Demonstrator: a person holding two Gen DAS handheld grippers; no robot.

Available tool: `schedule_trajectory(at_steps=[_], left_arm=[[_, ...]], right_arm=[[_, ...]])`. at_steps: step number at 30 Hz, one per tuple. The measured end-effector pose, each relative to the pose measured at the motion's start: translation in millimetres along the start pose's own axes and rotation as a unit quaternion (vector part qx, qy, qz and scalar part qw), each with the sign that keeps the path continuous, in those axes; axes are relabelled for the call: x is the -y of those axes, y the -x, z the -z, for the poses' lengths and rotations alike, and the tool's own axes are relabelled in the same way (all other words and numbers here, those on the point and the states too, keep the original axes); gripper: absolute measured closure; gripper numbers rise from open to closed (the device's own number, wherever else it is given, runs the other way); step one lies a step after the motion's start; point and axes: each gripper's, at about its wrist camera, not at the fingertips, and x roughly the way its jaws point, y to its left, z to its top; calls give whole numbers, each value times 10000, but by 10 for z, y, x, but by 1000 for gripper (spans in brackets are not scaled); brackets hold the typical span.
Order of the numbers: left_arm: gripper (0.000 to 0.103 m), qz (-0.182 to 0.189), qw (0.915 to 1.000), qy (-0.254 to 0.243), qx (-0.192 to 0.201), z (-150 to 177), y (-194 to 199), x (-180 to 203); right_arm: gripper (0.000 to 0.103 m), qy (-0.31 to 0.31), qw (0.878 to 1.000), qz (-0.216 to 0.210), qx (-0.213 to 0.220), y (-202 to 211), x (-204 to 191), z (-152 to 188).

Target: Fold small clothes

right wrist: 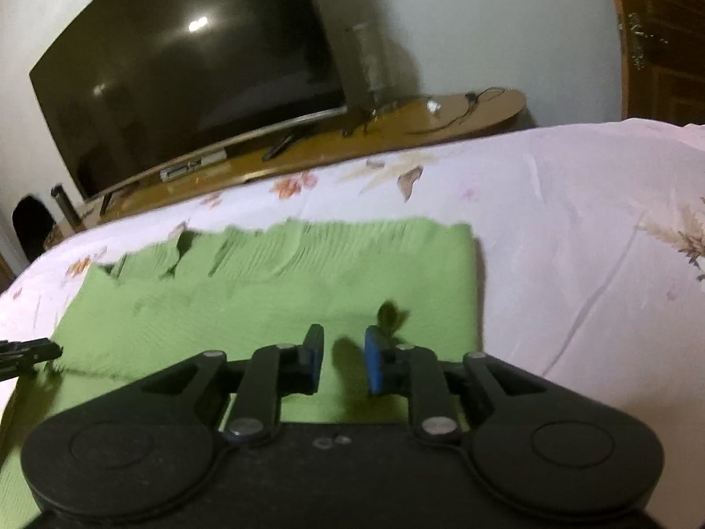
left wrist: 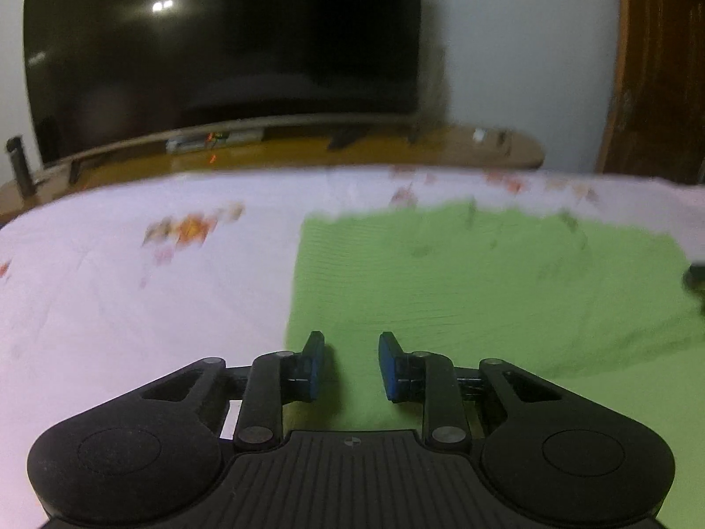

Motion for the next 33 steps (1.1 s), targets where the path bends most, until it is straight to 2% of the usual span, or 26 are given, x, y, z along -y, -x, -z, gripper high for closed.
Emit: schedule_trajectory(at_steps=[2,5,6,7,8,9,12,15,16,17,19,20,22,27,33], left_arm=[[77,123,9999,-35,80,-181,-134,51],[75,139,9997,-186,-56,-377,-495,160],[70,36,9997,-252,-71,-399,-606,166],[49,-143,9994,-247,-185,-399,-726,142],[39,-313,9989,-115,-331,-371,-840,77],[38,-268,9990,59,-357,-330,-890,-22],[37,-272,9985,375,-296,-310,-803,-185],[37,-302,9986,365,-235,-310,-772,-255],[37,-228,9985,411,-277,-316,-796,-275],[37,-187,9984,449,-298,-328,-840,-302],[37,-265,9980,470,-339,-346,-906,-327],[37,-388,9974,500,-356,-333,-936,-338],[37,-518,9960,668,-293,-308,-950,-368],[37,-667,9962,488,-260,-293,-917,-321],[37,-711,9968,274,-226,-337,-801,-224]], right_arm=[[82,-64,10000,-9,64,-35,45,-43],[82,24,10000,9,24,-165,39,-81],[82,57,10000,19,12,-206,40,-75],[83,90,9999,54,-27,-256,50,-63],[85,135,9997,172,-56,-308,70,-53],[85,131,9995,275,-36,-304,91,-44],[82,-58,9996,290,-11,-254,175,-78],[72,-19,9996,226,172,-165,151,-103],[64,-58,9996,208,187,-167,149,-111],[64,-130,9997,172,142,-194,155,-118],[65,-232,9996,151,-37,-284,163,-123],[71,-192,9996,172,-64,-315,147,-109],[77,114,9990,433,-43,-342,81,-54],[73,189,9983,544,40,-308,50,-31],[69,373,9980,449,254,-205,-76,-94]])
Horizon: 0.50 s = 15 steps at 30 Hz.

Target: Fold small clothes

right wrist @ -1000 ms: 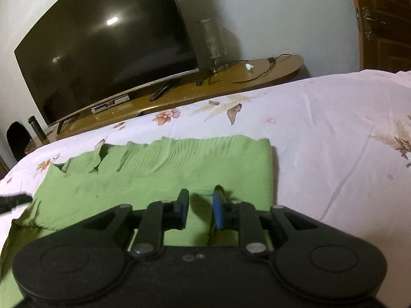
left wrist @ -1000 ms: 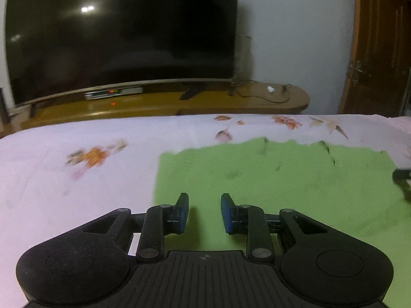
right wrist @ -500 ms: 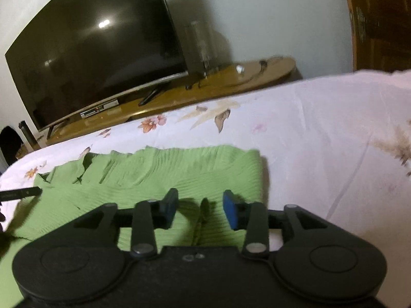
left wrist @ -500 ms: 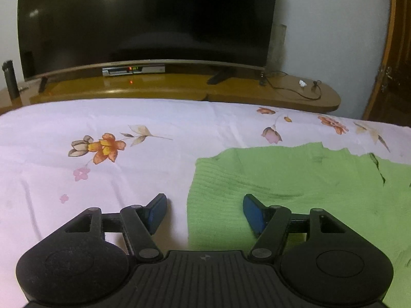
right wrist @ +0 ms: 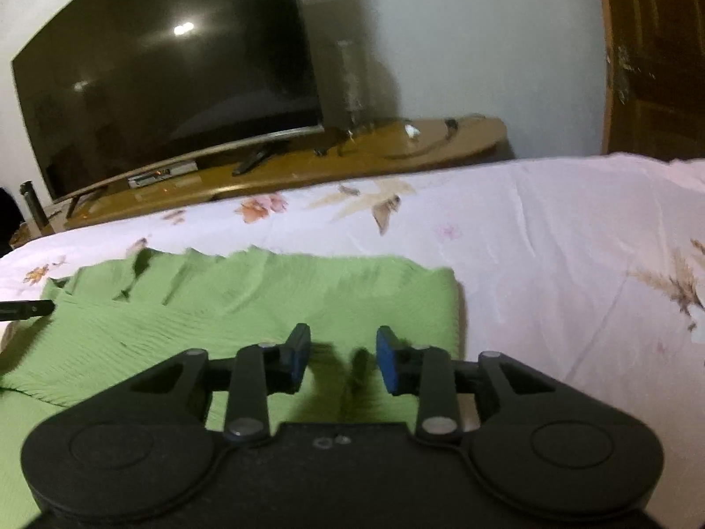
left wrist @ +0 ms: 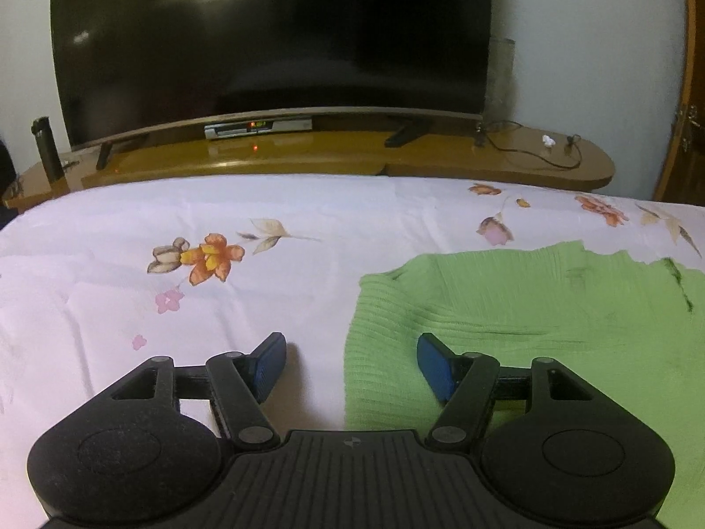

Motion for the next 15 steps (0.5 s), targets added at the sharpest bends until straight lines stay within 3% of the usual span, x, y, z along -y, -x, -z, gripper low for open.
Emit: schedule_trajectory(at_steps=[3,5,6,7,9,11,12,15], left_arm=[[35,144,9992,-266,274,-54,185,164],[16,365,9972,-378,527,-98,299,309],[15,561,9956,-430,623,-110,328,379],[14,784,9939,-504,596,-119,312,452],[14,1184,9906,-670,151,-116,138,586],[11,974,9916,-827,-189,-35,-81,612],[7,923,9930,-726,-114,1,-117,546],[6,735,9966,-365,-104,-19,-136,344]], right_arm=[[67,162,9998,-104,46,50,-72,-29],[68,164,9995,-261,46,48,-96,-53],[68,166,9993,-320,45,40,-114,-60],[69,190,9992,-357,42,27,-140,-62],[71,261,9986,-450,-37,-28,-196,-52],[72,383,9977,-542,-132,-93,-235,-26],[72,438,9974,-530,-213,-134,-234,-7],[70,430,9988,13,-226,-176,-87,33]])
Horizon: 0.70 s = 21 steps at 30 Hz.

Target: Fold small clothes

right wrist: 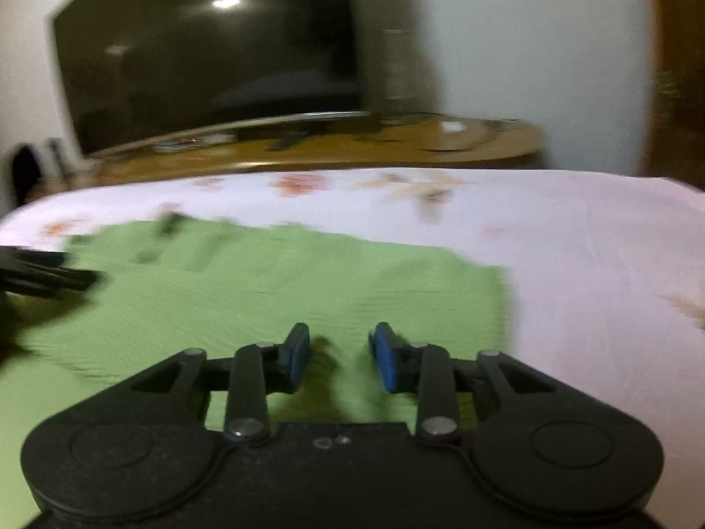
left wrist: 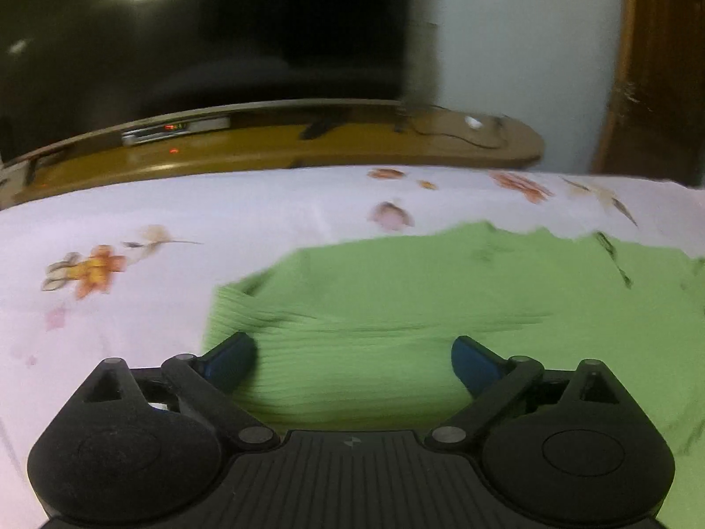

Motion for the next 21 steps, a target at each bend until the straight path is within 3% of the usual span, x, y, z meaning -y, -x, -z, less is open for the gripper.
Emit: schedule_trajectory(at_steps=[4,7,11,13,14,16,17,19,21], left_arm=[[6,-75,9999,-109,-11,9,8,-44],[6,-173,9998,30,43,1,104,-98],[6,6,9993,231,294,-20,204,-185],[6,-8,9991,381,159,-76,93,-203],[6,153,9985,513,116,-81,50,-215],[6,24,9996,185,-221,-34,-54,-124],[6,-151,9997,-66,-190,9,-10,-57],[6,83,10000,-2,19,69,237,-64],[6,81,9995,-79,292,163,494,-52]], right_arm=[[69,-624,9979,-168,3,83,303,71],[68,-681,9974,-187,134,188,331,88],[69,-683,9964,-346,376,335,341,66],[73,-576,9969,-406,359,285,287,39],[76,-534,9972,-448,269,234,254,30],[77,-387,9984,-421,-9,77,179,32],[77,-269,9992,-292,-108,21,143,57],[76,-246,9994,-216,-101,67,121,43],[73,-146,9994,-274,124,260,108,39]])
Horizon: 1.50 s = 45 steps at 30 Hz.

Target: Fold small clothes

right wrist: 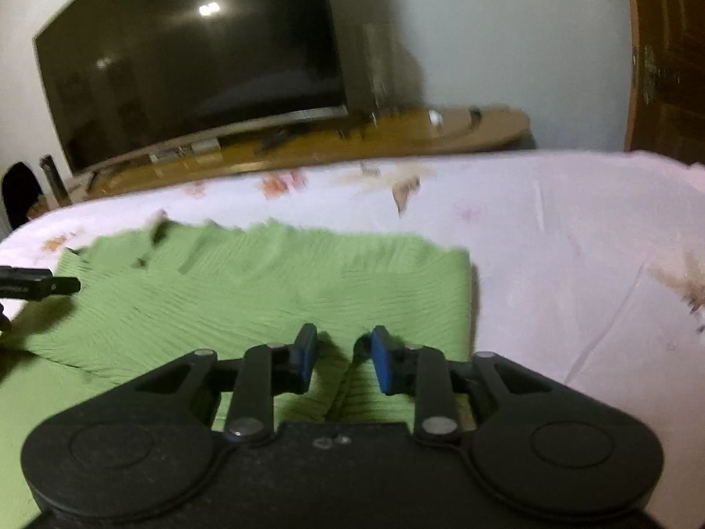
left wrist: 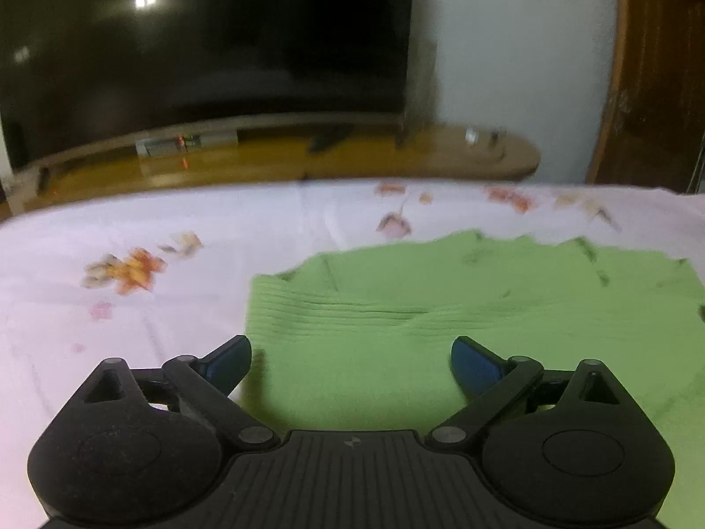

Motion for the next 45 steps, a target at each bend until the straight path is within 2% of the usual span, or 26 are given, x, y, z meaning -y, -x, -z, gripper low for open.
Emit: schedule_trajectory(at_steps=[2,4,5,6,7,9,11,14,18,20,21,25,27,30,33,38,41,43,45], left_arm=[[6,-172,9996,-225,-14,114,125,55],[5,-392,9977,-320,-456,259,52,53],[5,-325,9988,-7,-360,296,88,-27],[5,-371,9979,210,-484,281,110,-93],[5,-511,9973,228,-476,279,168,-114],[5,-981,9941,38,-456,352,331,-147],[5,-1020,9930,268,-534,496,556,-279],[5,-1034,9911,539,-637,743,963,-407],[5,-493,9923,782,-830,1088,1391,-373],[22,-196,9923,742,-970,1240,1566,-276],[25,-120,9920,727,-1029,1306,1640,-241],[31,276,9907,647,-1167,1499,1917,-179],[31,626,9885,637,-1222,1578,2048,-210],[32,1123,9830,757,-1236,1739,2257,-306],[39,1326,9797,941,-1176,1959,2516,-381],[40,1930,9597,1685,-1153,2341,2857,-528],[40,2253,9377,2455,-988,2512,2872,-696],[41,2425,9253,2760,-942,2557,2822,-772],[54,2508,9198,2863,-953,2598,2795,-795]], right_arm=[[73,154,9997,-152,147,123,-55,13],[74,442,9986,-293,82,120,-144,69],[75,567,9981,-178,-129,42,-168,105],[75,631,9972,-29,-392,-64,-168,158],[75,637,9976,-44,-260,-54,-150,190],[74,478,9984,8,-296,29,-113,151],[72,325,9994,-29,-102,234,-43,171],[69,-213,9995,-203,-73,523,159,288],[64,-1112,9921,-460,-342,789,478,561],[65,-1570,9835,-708,-563,871,608,730],[66,-1702,9802,-791,-631,930,639,808],[66,-1829,9749,-990,-790,1274,631,995],[66,-1817,9727,-1139,-888,1501,597,1112],[66,-2039,9637,-1356,-1064,1887,581,1403],[67,-2326,9546,-1378,-1250,2248,523,1779],[67,-2897,9325,-1777,-1224,2734,329,2321],[67,-3132,9252,-1847,-1084,2861,255,2494],[67,-3298,9194,-1895,-1006,2876,239,2525],[67,-3414,9145,-1942,-975,2842,217,2530]])
